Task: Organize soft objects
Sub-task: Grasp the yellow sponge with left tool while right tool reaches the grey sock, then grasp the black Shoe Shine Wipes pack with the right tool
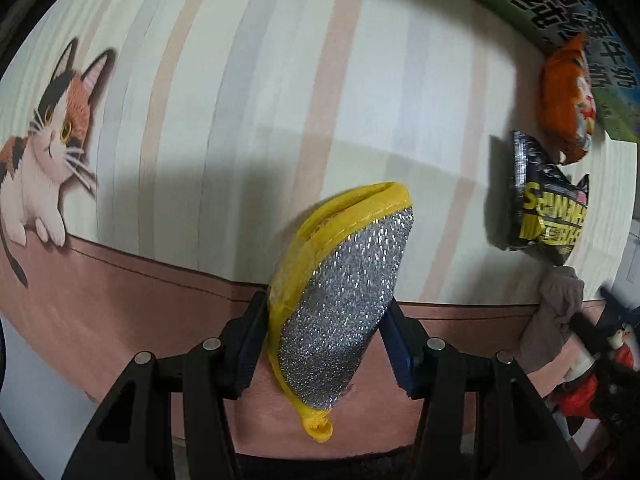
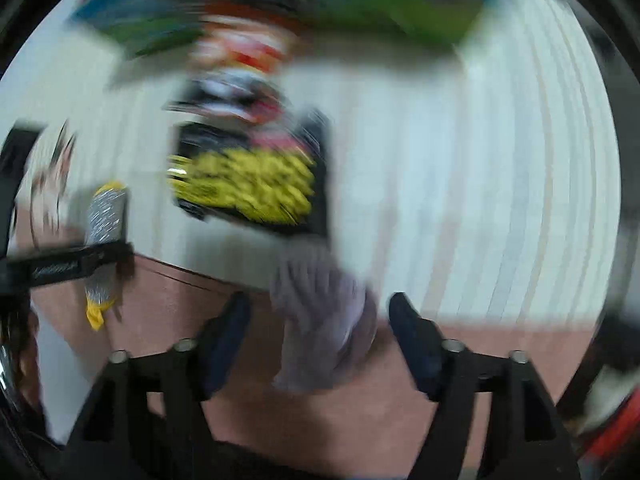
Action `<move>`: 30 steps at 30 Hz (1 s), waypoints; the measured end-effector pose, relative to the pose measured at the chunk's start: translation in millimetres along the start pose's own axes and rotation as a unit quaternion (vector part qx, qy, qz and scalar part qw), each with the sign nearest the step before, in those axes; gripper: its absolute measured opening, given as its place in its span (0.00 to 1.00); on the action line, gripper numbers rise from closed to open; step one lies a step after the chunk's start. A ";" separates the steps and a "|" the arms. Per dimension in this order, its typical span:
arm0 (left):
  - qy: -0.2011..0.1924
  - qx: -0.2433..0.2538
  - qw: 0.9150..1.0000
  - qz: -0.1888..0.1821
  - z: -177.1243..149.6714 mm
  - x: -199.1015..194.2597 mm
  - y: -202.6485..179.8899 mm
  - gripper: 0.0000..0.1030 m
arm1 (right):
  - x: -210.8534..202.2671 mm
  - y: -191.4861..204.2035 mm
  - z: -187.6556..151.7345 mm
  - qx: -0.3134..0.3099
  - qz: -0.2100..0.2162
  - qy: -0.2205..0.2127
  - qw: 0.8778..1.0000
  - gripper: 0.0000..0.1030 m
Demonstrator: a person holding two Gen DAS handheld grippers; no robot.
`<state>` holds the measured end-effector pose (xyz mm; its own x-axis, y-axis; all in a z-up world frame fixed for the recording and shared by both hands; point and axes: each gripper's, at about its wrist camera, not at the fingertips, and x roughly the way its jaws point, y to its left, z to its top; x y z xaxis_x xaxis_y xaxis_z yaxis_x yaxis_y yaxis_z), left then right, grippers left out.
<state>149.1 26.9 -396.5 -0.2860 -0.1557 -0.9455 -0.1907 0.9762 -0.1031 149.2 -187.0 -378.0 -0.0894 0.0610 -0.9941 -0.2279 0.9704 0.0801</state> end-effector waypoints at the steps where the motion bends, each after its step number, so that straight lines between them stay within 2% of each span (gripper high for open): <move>1: -0.006 -0.002 1.000 -0.002 -0.6 -0.3 2.0 0.51 | -2.0 8.7 9.2 -0.038 -0.017 -0.005 0.999 0.74; 3: -0.009 -0.004 1.000 0.002 -5.1 -1.8 9.9 0.51 | -0.6 34.5 28.4 -0.138 -0.060 -0.012 0.989 0.74; 5: -0.012 -0.006 1.000 0.005 -8.0 -3.3 13.7 0.52 | 14.7 57.8 46.7 -0.231 -0.090 0.005 0.969 0.74; 6: -0.013 -0.007 1.000 0.007 -8.4 -3.1 14.0 0.53 | 21.7 62.8 52.1 -0.253 -0.096 0.014 0.963 0.74; 8: -0.012 -0.009 1.000 0.004 -10.7 -1.7 14.6 0.57 | 36.0 70.0 62.8 -0.280 -0.079 0.040 0.956 0.77; 10: -0.009 -0.017 1.000 -0.007 -11.1 1.9 11.3 0.60 | 41.9 73.5 71.9 -0.278 -0.061 0.051 0.957 0.78; 12: -0.006 -0.023 1.000 -0.017 -18.0 9.1 5.8 0.61 | 41.5 72.5 77.9 -0.255 -0.047 0.058 0.964 0.77; 13: -0.004 -0.025 0.999 -0.022 -19.4 10.6 7.0 0.61 | 40.5 66.5 79.8 -0.221 -0.026 0.068 0.973 0.76; 15: 0.006 -0.035 0.998 -0.043 -22.4 14.8 12.3 0.61 | 38.2 50.4 90.3 -0.160 0.035 0.097 0.982 0.73; 16: 0.011 -0.041 0.998 -0.054 -23.7 16.2 14.9 0.61 | 39.7 45.2 87.3 -0.125 0.069 0.119 0.983 0.72; 18: 0.019 -0.057 0.995 -0.079 -25.6 19.4 23.0 0.61 | 42.2 37.0 84.6 -0.079 0.104 0.146 0.981 0.72; 19: 0.020 -0.063 0.994 -0.088 -26.6 19.7 25.9 0.61 | 40.4 35.3 81.5 -0.058 0.115 0.146 0.981 0.73; 21: 0.018 -0.076 0.992 -0.100 -29.5 19.1 33.1 0.61 | 35.0 33.2 75.9 -0.054 0.100 0.122 0.986 0.73; 22: 0.017 -0.081 0.991 -0.104 -31.1 18.6 36.3 0.61 | 32.5 36.3 67.7 -0.067 0.073 0.099 0.990 0.76; 24: 0.015 -0.087 0.991 -0.103 -34.1 17.9 41.7 0.61 | 23.6 59.5 66.2 -0.101 0.029 0.055 0.993 0.77; 25: 0.013 -0.087 0.991 -0.101 -33.4 16.5 43.9 0.61 | 23.6 67.5 70.5 -0.117 0.024 0.043 0.992 0.77; 27: 0.009 -0.084 0.992 -0.096 -36.5 14.7 43.4 0.61 | 32.4 92.6 69.9 -0.146 0.025 0.046 0.988 0.77; 30: 0.007 -0.073 0.994 -0.083 -42.7 12.8 37.7 0.61 | 50.9 117.4 68.6 -0.179 -0.008 0.064 0.982 0.77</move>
<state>98.1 55.2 -399.3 -0.2523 -0.3165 -0.9144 -0.3701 0.9047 -0.2110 184.3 -53.9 -424.2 -0.1986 -0.0063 -0.9801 -0.5546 0.8252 0.1070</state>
